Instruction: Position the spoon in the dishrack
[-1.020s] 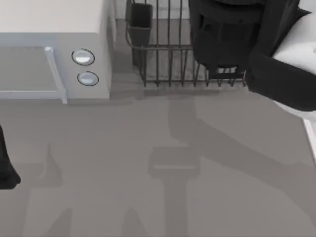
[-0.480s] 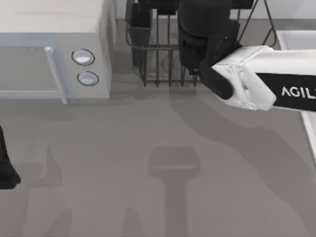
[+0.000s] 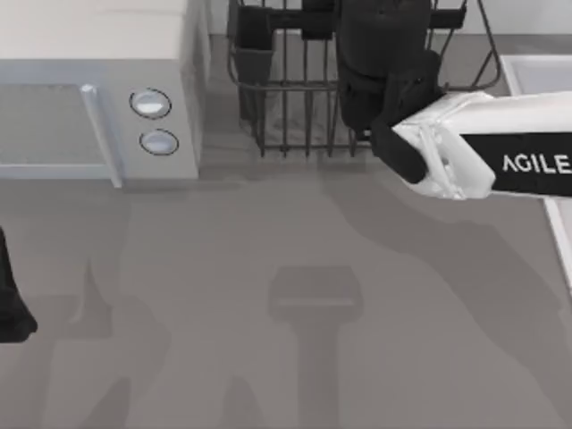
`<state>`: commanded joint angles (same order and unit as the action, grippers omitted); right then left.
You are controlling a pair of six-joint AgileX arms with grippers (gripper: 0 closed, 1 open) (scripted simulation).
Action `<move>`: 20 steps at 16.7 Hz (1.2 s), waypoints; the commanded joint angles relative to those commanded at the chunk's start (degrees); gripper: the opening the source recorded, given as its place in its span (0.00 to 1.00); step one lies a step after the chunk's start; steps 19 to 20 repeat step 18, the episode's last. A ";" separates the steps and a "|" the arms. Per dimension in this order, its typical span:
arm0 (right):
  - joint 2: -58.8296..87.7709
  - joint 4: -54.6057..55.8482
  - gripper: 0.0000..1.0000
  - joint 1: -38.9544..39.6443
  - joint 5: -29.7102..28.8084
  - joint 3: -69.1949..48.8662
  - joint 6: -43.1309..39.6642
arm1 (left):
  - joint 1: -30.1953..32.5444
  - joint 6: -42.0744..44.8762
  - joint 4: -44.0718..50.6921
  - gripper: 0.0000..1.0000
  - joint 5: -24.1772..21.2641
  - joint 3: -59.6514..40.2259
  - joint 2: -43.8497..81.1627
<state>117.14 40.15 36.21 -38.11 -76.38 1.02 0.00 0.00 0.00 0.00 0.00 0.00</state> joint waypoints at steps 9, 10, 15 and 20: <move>0.00 0.00 0.75 0.00 0.00 0.00 0.00 | 0.00 0.00 0.00 1.00 0.00 0.00 0.00; 0.00 0.00 0.83 0.00 0.00 0.00 0.00 | 0.00 0.00 0.00 1.00 0.00 0.00 0.00; 0.00 0.00 1.00 0.00 0.00 0.00 0.00 | 0.00 0.00 0.00 1.00 0.00 0.00 0.00; 0.00 0.00 1.00 0.00 0.00 0.00 0.00 | 0.00 0.00 0.00 1.00 0.00 0.00 0.00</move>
